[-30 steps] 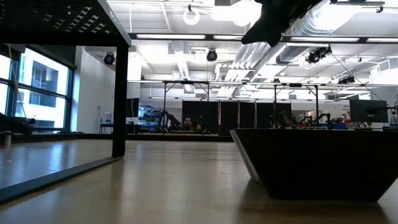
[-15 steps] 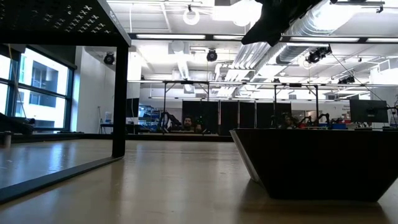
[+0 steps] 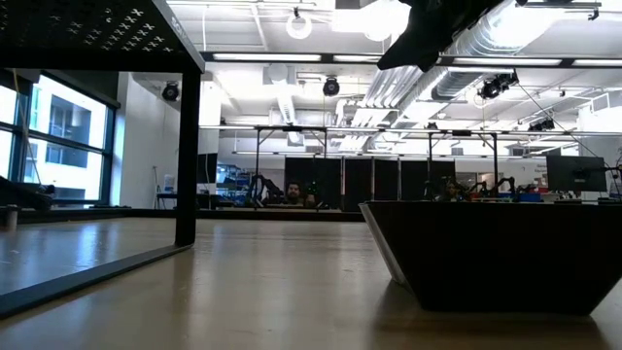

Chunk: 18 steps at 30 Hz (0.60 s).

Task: Pick & Place Mini shaped plates
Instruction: Stack the leaf-shaped plate on top of the leaf-shaped plate on the shelf

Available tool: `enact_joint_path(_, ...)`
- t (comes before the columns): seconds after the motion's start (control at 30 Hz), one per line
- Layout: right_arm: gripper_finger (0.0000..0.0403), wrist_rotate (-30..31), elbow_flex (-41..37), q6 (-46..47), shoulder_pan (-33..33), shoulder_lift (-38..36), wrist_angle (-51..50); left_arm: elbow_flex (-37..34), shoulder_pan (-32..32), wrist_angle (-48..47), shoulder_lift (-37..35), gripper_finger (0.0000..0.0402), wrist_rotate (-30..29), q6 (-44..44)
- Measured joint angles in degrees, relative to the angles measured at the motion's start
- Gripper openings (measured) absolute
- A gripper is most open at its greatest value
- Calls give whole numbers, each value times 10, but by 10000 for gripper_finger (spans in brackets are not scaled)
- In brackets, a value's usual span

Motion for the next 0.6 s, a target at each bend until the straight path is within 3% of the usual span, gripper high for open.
enact_joint_path(0.2, 4, -3, 0, 0, 0, 0, 0, -4, 13, 49, -29, 12, -44, 56)
enact_joint_path(0.33, 2, -5, 0, 14, 0, 0, -1, -46, 48, 116, -80, 9, -82, 105)
enact_joint_path(0.47, 2, -7, -3, 48, 1, 2, 21, -144, 94, 253, -148, 3, -84, 172)
enact_joint_path(0.6, 1, -20, -68, 102, 8, 3, 141, -293, 147, 437, -223, 1, -55, 235)
